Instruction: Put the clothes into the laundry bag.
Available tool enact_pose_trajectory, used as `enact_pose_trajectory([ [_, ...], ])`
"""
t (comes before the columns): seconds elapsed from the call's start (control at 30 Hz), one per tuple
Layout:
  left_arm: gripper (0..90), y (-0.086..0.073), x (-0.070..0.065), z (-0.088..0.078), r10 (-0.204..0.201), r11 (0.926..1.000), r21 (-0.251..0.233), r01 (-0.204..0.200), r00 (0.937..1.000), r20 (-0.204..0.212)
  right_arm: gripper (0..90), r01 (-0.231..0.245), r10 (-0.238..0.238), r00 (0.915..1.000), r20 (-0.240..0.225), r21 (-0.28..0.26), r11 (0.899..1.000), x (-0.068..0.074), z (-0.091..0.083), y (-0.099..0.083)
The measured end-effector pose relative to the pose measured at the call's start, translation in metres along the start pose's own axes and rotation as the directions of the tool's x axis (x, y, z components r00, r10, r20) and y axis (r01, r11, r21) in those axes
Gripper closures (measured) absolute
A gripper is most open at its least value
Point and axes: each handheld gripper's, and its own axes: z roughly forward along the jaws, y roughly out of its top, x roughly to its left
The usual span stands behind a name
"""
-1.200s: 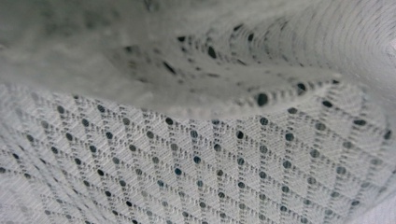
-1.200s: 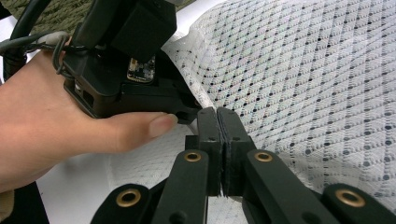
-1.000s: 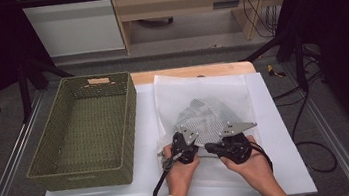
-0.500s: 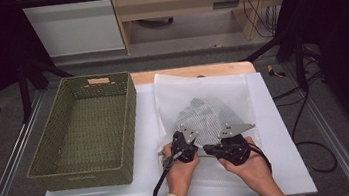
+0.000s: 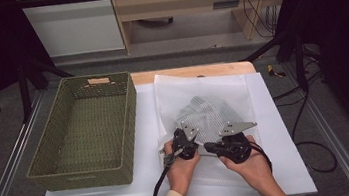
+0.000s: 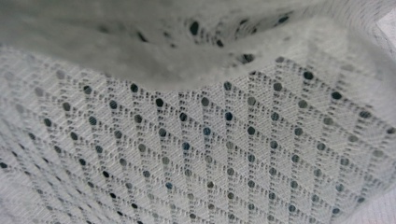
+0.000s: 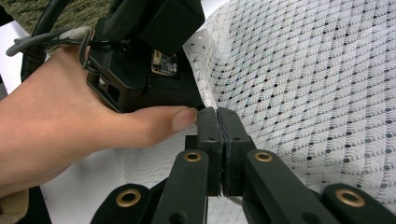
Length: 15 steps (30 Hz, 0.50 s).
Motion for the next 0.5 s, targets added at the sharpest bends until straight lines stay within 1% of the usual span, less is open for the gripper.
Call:
enact_pose_trajectory([
  [0.5, 90.0, 0.0033, 0.0016, 0.0047, 0.004, 1.0000, 0.004, -0.004, 1.0000, -0.006, 89.4, -0.009, 0.009, 0.9999, 0.008, -0.008, 1.000, -0.0021, 0.0009, 0.0011],
])
